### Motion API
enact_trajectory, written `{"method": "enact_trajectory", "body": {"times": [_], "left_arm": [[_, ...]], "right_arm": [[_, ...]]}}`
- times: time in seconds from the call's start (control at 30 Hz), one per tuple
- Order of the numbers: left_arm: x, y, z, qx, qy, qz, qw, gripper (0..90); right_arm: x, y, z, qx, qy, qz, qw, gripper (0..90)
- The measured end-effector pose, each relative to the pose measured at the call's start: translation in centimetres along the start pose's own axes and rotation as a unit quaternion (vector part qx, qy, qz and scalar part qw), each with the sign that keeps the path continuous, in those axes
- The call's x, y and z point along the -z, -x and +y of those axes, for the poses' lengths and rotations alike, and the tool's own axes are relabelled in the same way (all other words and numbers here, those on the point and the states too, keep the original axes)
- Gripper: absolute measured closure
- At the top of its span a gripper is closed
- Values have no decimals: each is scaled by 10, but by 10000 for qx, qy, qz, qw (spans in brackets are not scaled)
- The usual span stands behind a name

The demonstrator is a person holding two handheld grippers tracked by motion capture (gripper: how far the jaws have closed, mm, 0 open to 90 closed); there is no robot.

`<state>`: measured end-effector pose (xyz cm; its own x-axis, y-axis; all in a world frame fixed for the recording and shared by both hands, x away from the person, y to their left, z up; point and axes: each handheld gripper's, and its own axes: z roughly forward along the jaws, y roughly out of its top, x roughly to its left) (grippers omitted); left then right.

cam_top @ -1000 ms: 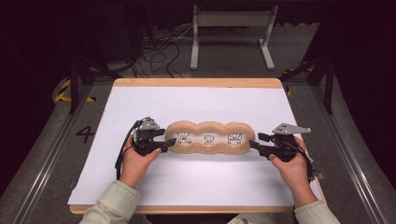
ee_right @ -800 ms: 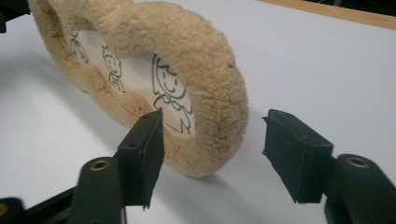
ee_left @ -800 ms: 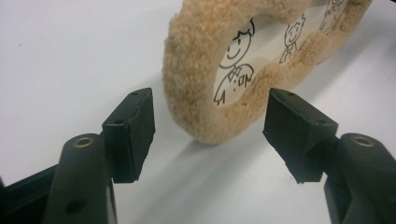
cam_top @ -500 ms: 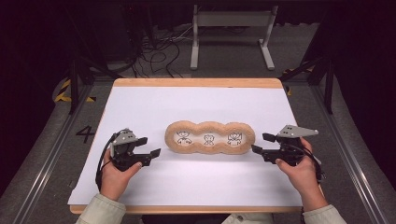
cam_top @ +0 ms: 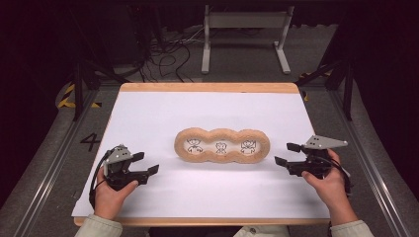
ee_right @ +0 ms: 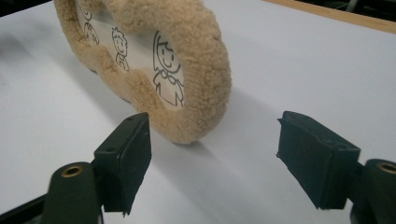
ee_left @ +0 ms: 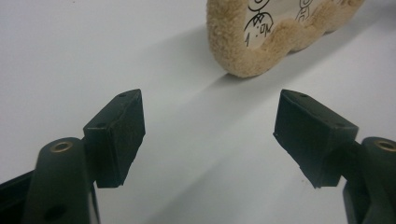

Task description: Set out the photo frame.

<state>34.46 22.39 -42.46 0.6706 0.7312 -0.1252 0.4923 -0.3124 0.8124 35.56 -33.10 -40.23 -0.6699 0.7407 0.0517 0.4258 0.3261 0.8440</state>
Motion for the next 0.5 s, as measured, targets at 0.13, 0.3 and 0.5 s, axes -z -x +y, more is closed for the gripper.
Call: {"method": "enact_trajectory", "body": {"times": [0.13, 0.3, 0.5], "left_arm": [[0, -6, -7, 178, -8, -53, 9998, 256], [-3, -13, -13, 248, -32, -22, 9997, 256], [-7, -22, -18, 385, -40, -30, 9992, 257]], "right_arm": [[1, 4, -6, -8, 20, 13, 10000, 263], [-1, 11, -16, -10, 72, 52, 10000, 264], [-5, 15, -26, 96, 162, 109, 9998, 265]]}}
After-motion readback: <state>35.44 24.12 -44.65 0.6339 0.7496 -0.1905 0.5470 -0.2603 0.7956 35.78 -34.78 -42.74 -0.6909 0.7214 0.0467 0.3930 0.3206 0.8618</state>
